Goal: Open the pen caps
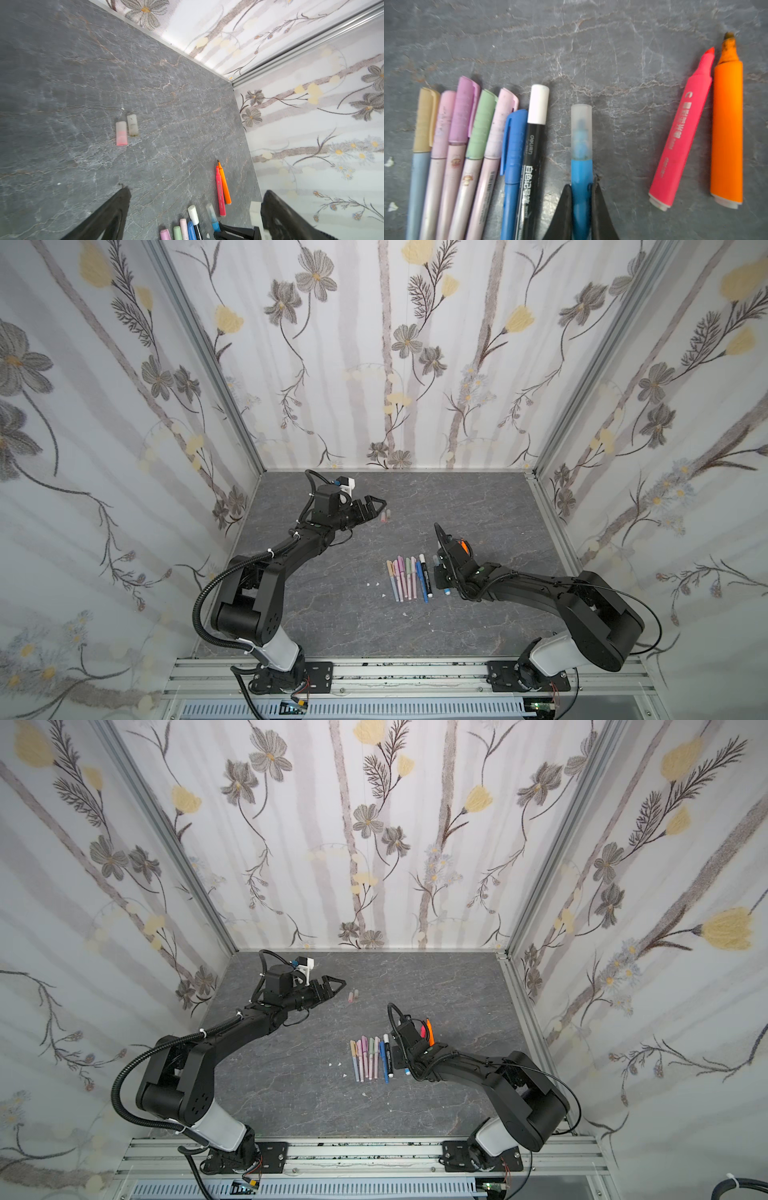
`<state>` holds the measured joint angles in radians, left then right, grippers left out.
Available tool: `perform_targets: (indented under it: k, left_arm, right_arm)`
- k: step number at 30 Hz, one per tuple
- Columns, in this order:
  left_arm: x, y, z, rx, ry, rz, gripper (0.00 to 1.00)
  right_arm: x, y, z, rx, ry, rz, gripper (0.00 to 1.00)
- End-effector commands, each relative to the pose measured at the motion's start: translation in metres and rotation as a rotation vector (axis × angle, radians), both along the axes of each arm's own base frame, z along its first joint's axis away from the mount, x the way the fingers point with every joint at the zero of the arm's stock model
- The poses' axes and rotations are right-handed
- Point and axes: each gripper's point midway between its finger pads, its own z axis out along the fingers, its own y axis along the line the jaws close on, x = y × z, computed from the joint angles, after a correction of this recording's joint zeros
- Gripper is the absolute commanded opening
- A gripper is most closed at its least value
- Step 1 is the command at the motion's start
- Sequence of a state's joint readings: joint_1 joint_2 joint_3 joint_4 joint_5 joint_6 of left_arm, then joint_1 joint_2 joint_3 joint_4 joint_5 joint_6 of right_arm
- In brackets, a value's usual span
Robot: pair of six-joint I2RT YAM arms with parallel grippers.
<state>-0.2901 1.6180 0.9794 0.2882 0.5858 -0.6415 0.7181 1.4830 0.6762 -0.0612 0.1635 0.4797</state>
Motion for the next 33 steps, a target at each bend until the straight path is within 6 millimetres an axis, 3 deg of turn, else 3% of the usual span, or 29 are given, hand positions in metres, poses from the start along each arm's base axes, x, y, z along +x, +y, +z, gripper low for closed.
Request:
perform_targets:
  k: [1, 10, 16, 25, 33]
  left_arm:
    - [-0.006, -0.012, 0.008, -0.029, -0.029, -0.046, 1.0]
    - [-0.037, -0.042, 0.007, -0.092, -0.03, -0.156, 1.0]
    - [-0.046, -0.064, 0.001, -0.119, -0.003, -0.2, 1.0]
    - [-0.058, -0.094, -0.002, -0.161, 0.018, -0.26, 0.85]
    - [-0.053, -0.118, -0.023, -0.145, 0.056, -0.298, 0.78]
  right_arm:
    - [0.003, 0.001, 0.016, 0.013, -0.025, 0.024, 0.05]
    - [0.009, 0.01, 0.059, 0.089, -0.116, 0.078, 0.05]
    - [0.015, 0.023, 0.086, 0.177, -0.19, 0.123, 0.04]
    - [0.019, 0.04, 0.097, 0.247, -0.205, 0.17, 0.03]
    - [0.017, 0.042, 0.098, 0.274, -0.211, 0.174, 0.02]
